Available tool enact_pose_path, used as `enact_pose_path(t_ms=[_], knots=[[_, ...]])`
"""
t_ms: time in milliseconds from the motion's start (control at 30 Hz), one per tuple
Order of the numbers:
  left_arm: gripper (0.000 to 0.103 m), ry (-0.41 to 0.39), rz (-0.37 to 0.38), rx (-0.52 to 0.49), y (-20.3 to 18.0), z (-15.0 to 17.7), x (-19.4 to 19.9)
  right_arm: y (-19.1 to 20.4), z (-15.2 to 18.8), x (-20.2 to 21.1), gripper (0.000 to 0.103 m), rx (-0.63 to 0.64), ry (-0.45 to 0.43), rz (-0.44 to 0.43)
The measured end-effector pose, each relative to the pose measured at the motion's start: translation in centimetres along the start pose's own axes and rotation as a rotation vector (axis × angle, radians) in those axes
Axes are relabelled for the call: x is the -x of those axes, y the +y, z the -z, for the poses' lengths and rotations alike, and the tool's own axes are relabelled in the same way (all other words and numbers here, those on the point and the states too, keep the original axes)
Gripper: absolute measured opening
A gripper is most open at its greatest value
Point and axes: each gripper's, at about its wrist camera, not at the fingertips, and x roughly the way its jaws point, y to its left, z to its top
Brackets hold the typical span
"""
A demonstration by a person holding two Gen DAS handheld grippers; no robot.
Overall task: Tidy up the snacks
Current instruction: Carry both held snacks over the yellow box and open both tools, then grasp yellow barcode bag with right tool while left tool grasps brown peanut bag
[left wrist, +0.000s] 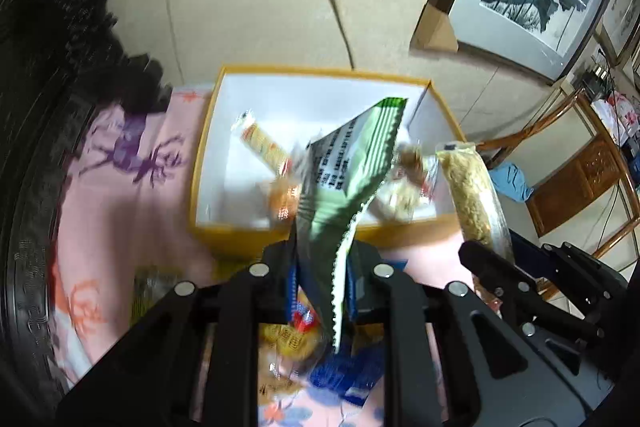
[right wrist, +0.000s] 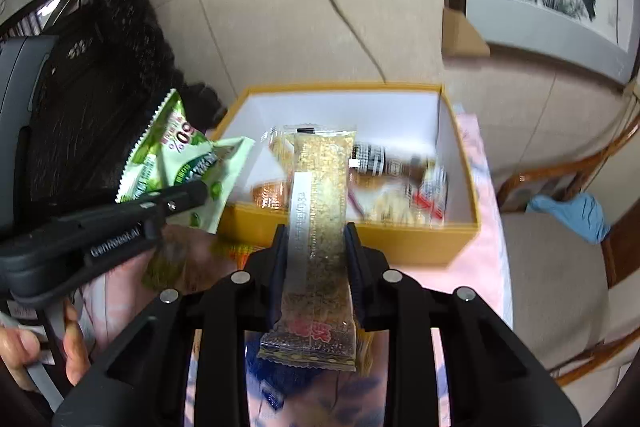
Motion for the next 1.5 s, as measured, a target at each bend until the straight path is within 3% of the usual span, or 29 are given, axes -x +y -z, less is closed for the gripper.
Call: enact_pose_path(t_ms=[367, 400, 433, 467, 500, 533, 567, 633, 733, 833, 933, 1167, 1267, 1400, 1500], knots=[[0.018, -0.006, 0.010, -0.011, -0.1, -4.7, -2.1, -0.8, -4.6, -2.7, 0.029, -0.001, -0.007, -0.001], [0.025, -0.002, 0.010, -0.012, 0.0, -5.0, -2.4, -0.7, -5.0, -3.0, 0.029, -0.003, -0.006, 0.006], [0.038, 0.001, -0.004, -0.014, 0.0, -5.3, -2.7, -0.8, -5.4, -3.4, 0.037, -0.002, -0.001, 0.018], [0.070, -0.006, -0.050, -0.009, 0.2, -5.6, -2.8, -0.9, -5.7, -3.5, 0.040, -0.006, -0.001, 0.045], [0.088, -0.027, -0.108, 0.005, 0.7, -5.7, -2.6, -1.1, -6.0, -3.5, 0.052, -0.011, -0.007, 0.057], [0.093, -0.042, -0.110, 0.020, 1.3, -5.6, -2.4, -1.4, -6.0, -3.3, 0.060, -0.014, -0.012, 0.052], [0.096, -0.045, -0.070, 0.047, 2.2, -5.4, -2.3, -1.6, -5.9, -3.1, 0.060, -0.007, -0.011, 0.045], [0.096, -0.023, -0.052, 0.090, 3.5, -4.9, -2.4, -1.7, -5.0, -2.9, 0.060, 0.013, 0.018, 0.027], [0.096, 0.000, -0.054, 0.120, 5.6, -2.8, -2.0, -1.1, -1.7, -3.1, 0.061, 0.083, 0.123, -0.091], [0.096, 0.012, -0.091, 0.134, 7.3, 0.3, -1.4, 0.3, 4.0, -4.9, 0.061, 0.245, 0.285, -0.151], [0.096, 0.048, -0.142, 0.142, 8.7, 3.4, -1.1, 0.8, 7.7, -6.6, 0.061, 0.320, 0.389, -0.180], [0.096, 0.161, -0.187, 0.189, 11.8, 10.1, -0.4, 0.5, 8.8, -10.3, 0.063, 0.435, 0.393, -0.145], [0.096, 0.187, -0.192, 0.207, 12.5, 11.7, -0.3, 0.3, 9.6, -12.7, 0.068, 0.418, 0.435, -0.130], [0.096, 0.225, -0.188, 0.210, 12.7, 13.2, -0.3, -0.2, 10.4, -13.6, 0.050, 0.317, 0.443, -0.087], [0.096, 0.266, -0.156, 0.200, 11.7, 14.2, -0.9, 0.1, 12.2, -12.6, 0.045, 0.285, 0.463, -0.066]])
